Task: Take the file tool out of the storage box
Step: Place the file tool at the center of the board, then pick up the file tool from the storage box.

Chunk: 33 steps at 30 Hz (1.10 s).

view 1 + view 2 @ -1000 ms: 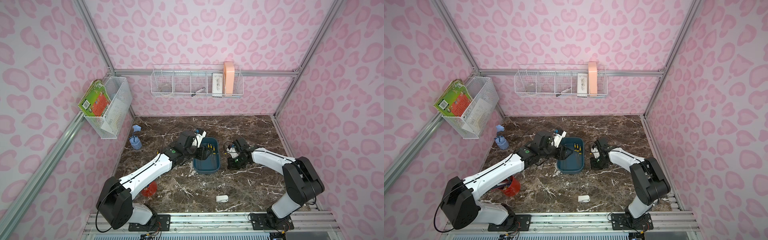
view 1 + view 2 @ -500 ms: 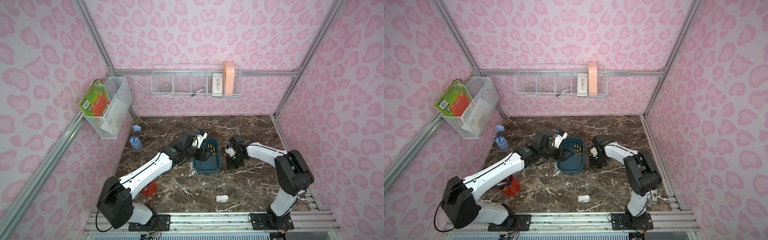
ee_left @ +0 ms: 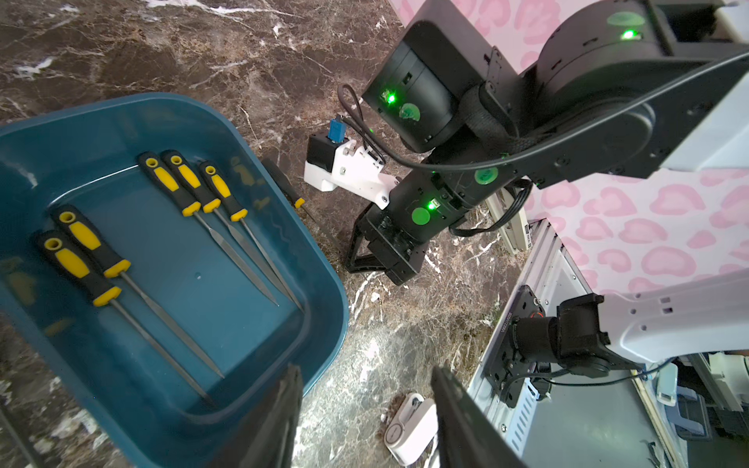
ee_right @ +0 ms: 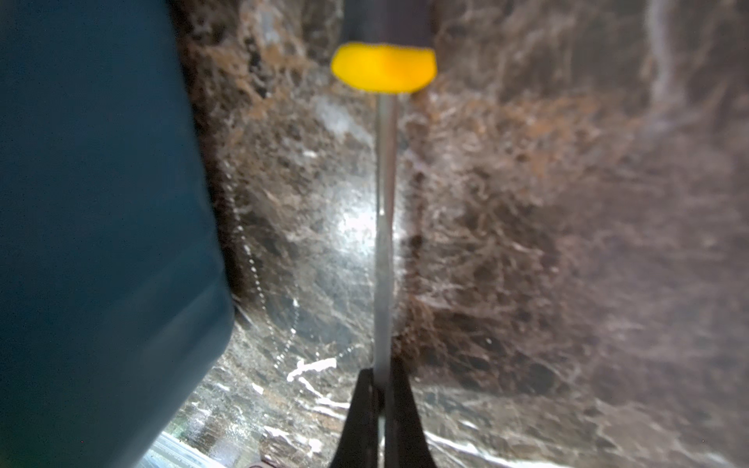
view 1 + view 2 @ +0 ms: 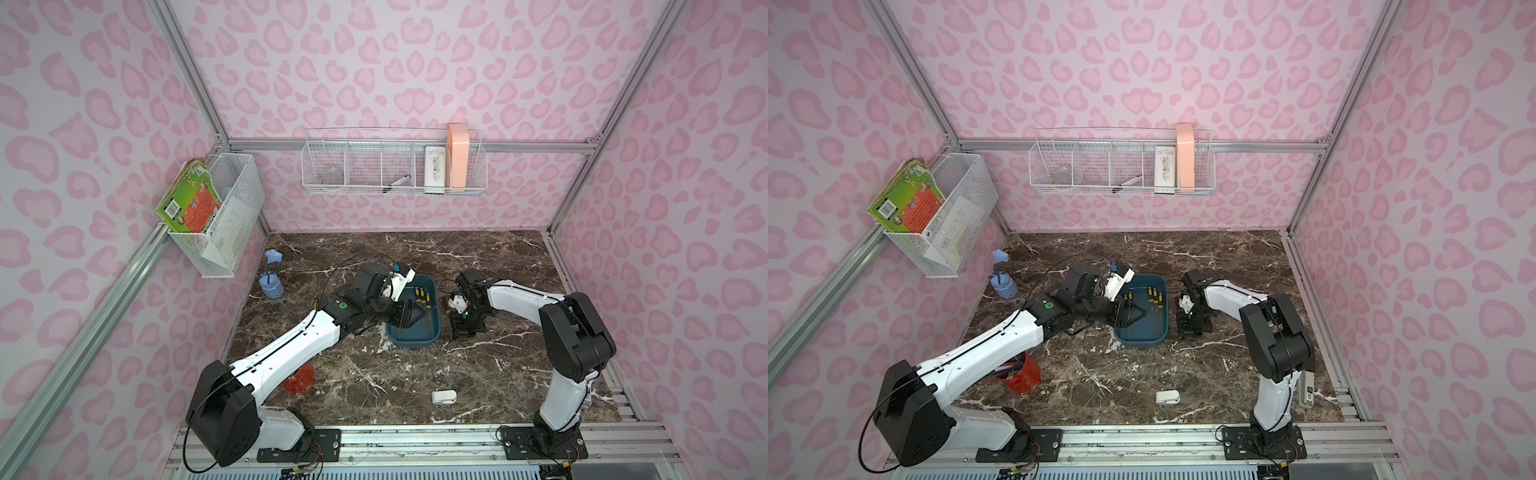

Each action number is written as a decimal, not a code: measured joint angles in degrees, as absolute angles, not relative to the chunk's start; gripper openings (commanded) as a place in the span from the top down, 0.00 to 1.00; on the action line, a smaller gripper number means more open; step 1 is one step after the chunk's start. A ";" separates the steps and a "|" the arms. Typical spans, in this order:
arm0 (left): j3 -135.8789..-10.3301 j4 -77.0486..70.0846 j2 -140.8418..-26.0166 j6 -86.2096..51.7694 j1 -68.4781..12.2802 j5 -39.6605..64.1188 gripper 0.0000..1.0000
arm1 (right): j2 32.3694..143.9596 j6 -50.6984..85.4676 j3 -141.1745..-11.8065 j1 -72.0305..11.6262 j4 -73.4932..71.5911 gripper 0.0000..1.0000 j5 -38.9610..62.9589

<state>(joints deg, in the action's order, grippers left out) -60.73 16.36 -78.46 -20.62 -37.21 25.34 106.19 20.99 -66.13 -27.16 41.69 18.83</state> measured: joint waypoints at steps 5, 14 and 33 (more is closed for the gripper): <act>-60.75 16.53 -79.11 -20.45 -37.21 25.30 0.44 | 106.10 21.02 -66.17 -27.27 41.67 0.88 18.41; -61.52 17.02 -80.99 -20.47 -37.26 25.30 0.44 | 105.43 20.78 -65.54 -27.27 41.08 0.86 17.43; -69.12 22.79 -93.21 -19.68 -38.15 16.67 0.53 | 97.27 20.86 -62.35 -24.97 30.83 0.83 12.67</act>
